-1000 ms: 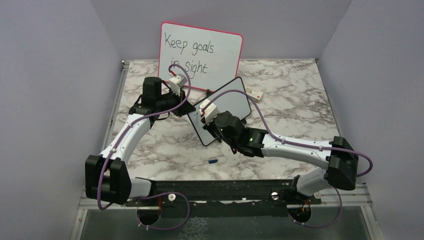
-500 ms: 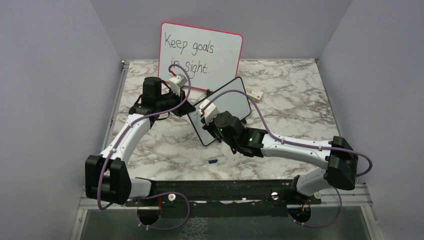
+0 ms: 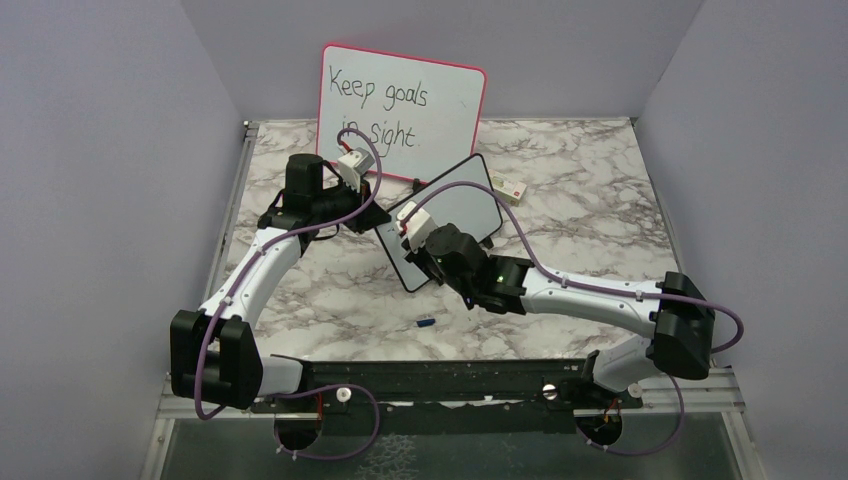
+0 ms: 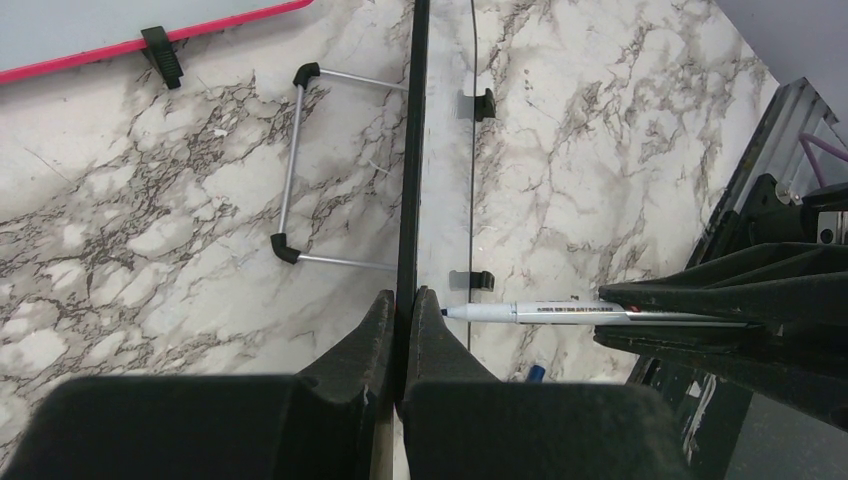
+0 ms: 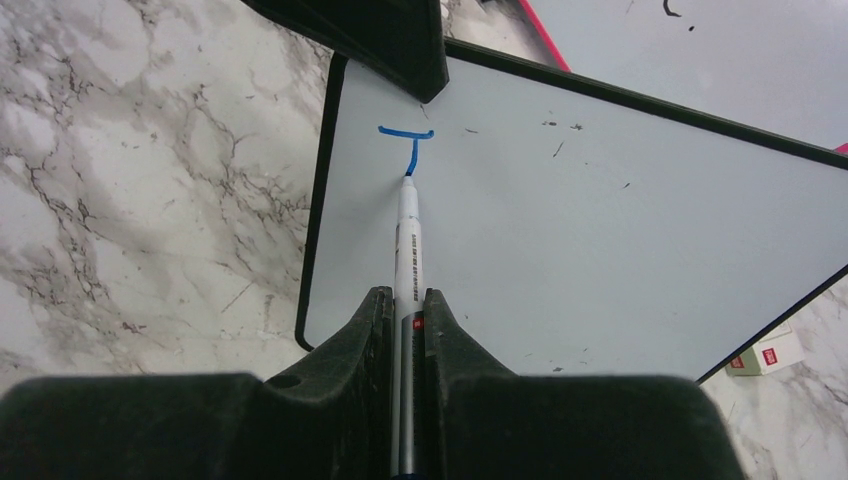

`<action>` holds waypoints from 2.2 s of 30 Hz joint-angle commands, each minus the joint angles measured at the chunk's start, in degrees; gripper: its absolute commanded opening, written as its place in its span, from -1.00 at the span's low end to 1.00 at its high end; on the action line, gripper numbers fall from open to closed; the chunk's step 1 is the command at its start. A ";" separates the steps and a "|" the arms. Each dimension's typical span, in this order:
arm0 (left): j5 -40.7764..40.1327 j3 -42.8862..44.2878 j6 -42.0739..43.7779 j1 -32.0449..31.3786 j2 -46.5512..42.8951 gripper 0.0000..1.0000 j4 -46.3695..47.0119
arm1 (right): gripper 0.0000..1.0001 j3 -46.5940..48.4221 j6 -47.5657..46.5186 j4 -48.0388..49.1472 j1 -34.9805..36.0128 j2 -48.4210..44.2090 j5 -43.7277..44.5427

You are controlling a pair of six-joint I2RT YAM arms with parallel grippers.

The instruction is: Write a sentence on the whiteboard

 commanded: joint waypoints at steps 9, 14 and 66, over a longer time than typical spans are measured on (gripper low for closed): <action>-5.66 -1.27 2.94 -0.38 0.67 -1.00 -2.71 | -0.99 1.99 1.58 -5.66 0.27 1.70 -2.83; -5.47 -1.19 2.88 -0.38 0.82 -1.00 -2.68 | -0.99 2.23 1.58 -5.72 0.27 1.77 -4.27; -6.26 -1.19 3.41 -0.38 1.09 -1.00 -3.20 | -0.99 -3.71 4.04 4.65 -1.57 -3.42 0.58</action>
